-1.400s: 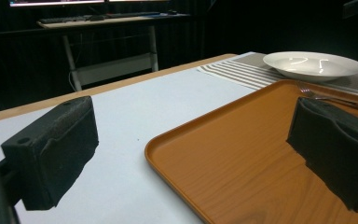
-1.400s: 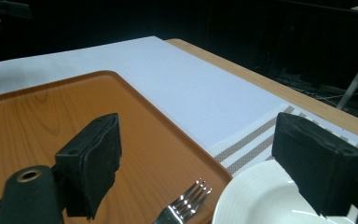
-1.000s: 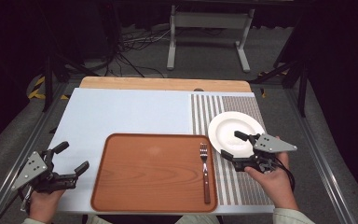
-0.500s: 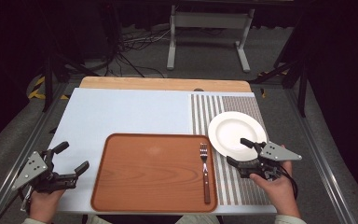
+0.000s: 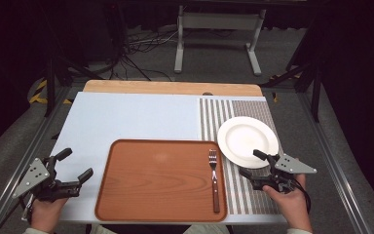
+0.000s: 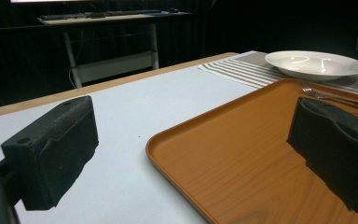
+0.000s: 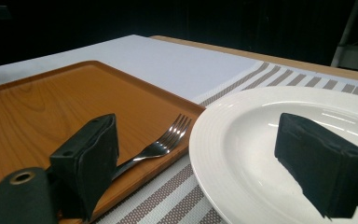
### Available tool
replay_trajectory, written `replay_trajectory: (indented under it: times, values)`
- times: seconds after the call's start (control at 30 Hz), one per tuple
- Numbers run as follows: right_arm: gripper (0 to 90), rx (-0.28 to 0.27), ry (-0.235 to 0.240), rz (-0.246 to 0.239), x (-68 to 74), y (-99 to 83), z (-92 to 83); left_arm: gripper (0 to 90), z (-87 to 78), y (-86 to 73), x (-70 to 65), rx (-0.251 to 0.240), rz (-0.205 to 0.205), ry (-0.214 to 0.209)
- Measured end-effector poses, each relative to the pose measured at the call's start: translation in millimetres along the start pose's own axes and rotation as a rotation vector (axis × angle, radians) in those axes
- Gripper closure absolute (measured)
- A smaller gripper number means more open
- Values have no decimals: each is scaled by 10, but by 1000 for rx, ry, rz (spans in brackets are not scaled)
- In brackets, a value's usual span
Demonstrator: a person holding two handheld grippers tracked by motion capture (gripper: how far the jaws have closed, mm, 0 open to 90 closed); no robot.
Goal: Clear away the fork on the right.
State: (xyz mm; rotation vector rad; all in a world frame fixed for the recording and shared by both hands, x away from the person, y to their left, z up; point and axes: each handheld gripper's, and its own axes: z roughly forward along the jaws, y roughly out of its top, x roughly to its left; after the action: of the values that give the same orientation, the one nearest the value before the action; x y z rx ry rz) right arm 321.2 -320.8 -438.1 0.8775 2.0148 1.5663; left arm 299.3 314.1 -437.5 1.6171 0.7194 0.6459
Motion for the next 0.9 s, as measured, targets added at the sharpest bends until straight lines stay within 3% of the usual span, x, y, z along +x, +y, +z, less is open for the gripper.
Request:
replay_trajectory:
  times: [0.17, 0.53, 0.9]
  values:
    - [142, -1, -3, 22, -3, -70, 10, 21, 6, -13, 11, 3, -6, -1]
    - [142, 43, -10, 17, 28, -148, 54, 20, 10, -24, 24, 10, -13, -8]
    - [142, 37, -17, 28, 20, -150, 57, 20, 10, -23, 22, 6, -15, -6]
